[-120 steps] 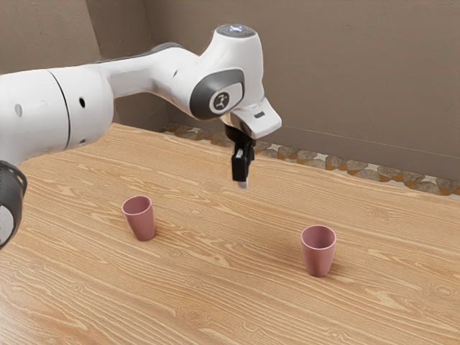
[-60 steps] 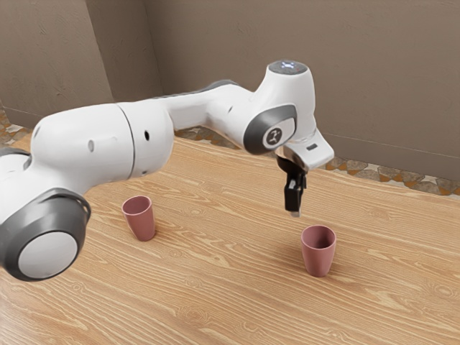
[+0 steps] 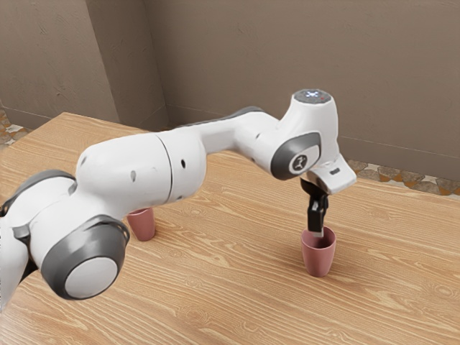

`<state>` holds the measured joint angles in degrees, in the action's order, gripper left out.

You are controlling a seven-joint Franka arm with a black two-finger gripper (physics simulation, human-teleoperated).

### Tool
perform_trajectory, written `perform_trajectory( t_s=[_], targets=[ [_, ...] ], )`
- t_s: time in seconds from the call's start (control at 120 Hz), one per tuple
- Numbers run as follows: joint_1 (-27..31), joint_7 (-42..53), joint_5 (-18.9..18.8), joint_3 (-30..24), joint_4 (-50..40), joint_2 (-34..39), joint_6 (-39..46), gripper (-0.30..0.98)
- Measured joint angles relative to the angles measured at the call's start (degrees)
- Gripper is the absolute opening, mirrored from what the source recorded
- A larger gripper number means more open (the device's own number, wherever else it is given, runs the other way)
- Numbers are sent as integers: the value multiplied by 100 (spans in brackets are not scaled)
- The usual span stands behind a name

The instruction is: Place the right cup onto the left cup

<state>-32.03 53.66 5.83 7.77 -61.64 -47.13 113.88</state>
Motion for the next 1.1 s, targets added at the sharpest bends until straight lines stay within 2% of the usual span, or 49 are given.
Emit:
perform_trajectory(
  t_s=[0.05, 0.292, 0.425, 0.65, 0.9, 1.1],
  targets=[
    [8, 12, -4, -3, 83, -116, 19, 63],
    [-12, 40, 65, -15, 225, -290, 78, 17],
    [-22, 22, 220, -1, 199, -293, 88, 2],
    [-30, -66, 389, 11, 129, -248, 69, -6],
    [-31, -187, 406, 66, 68, -79, -85, -9],
    [141, -288, 370, 118, -883, 998, -239, -10]
  ],
)
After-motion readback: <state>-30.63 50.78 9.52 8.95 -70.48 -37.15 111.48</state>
